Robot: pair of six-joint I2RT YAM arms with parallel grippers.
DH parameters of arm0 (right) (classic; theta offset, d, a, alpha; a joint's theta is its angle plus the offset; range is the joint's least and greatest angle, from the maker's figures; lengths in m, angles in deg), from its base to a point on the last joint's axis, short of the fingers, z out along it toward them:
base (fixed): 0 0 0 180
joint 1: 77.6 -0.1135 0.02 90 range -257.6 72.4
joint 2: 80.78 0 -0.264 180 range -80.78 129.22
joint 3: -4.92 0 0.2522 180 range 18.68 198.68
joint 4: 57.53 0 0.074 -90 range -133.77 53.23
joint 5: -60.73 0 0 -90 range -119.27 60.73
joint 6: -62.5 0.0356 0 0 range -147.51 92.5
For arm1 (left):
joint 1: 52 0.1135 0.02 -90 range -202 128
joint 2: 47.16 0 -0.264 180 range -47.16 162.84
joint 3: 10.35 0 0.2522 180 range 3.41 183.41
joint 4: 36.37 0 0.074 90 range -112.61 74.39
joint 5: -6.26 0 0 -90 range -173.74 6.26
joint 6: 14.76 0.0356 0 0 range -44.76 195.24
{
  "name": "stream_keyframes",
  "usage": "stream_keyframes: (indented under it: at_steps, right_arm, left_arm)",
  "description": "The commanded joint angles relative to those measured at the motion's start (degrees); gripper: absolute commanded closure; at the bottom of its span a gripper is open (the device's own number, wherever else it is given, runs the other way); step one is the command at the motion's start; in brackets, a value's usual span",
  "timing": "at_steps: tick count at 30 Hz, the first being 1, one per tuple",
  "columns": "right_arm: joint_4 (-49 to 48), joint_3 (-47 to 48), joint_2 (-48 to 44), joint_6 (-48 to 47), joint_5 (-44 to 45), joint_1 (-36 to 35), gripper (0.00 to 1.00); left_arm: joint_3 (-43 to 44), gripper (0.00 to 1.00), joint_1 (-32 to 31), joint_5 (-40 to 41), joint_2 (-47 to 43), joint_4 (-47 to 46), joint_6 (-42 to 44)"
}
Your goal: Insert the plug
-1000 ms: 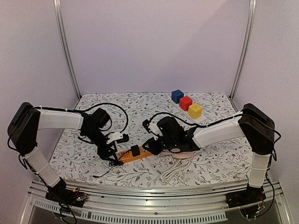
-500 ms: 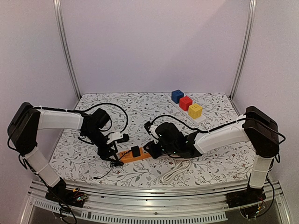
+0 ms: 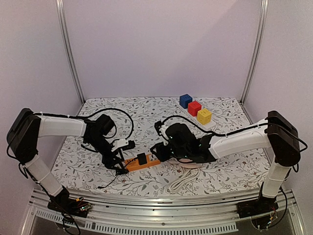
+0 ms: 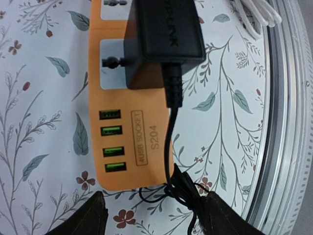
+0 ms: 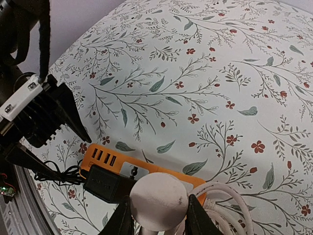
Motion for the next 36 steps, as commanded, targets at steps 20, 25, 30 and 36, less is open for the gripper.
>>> stream_keyframes:
  at_steps: [20,25,30,36]
  right_arm:
    - [-10.21,-7.57,-6.45,-6.66,-43.95,8.42,1.0]
    - [-10.8,-7.47,-5.4,-7.22,-43.41,8.66,1.0]
    - [-11.24,-8.01,-5.73,-7.14,-33.54,8.71,1.0]
    - [-11.12,-9.63,-6.53,-6.67,-29.67,8.65,1.0]
  left_arm:
    - [-2.19,0.29,-0.3,0.75,-4.14,1.38,6.26]
    - [1.28,0.29,2.51,-1.3,-2.42,3.18,8.85]
    - [6.12,0.29,4.27,-4.81,-1.39,9.97,14.26]
    - [12.24,0.3,8.43,-5.13,0.19,18.8,21.6]
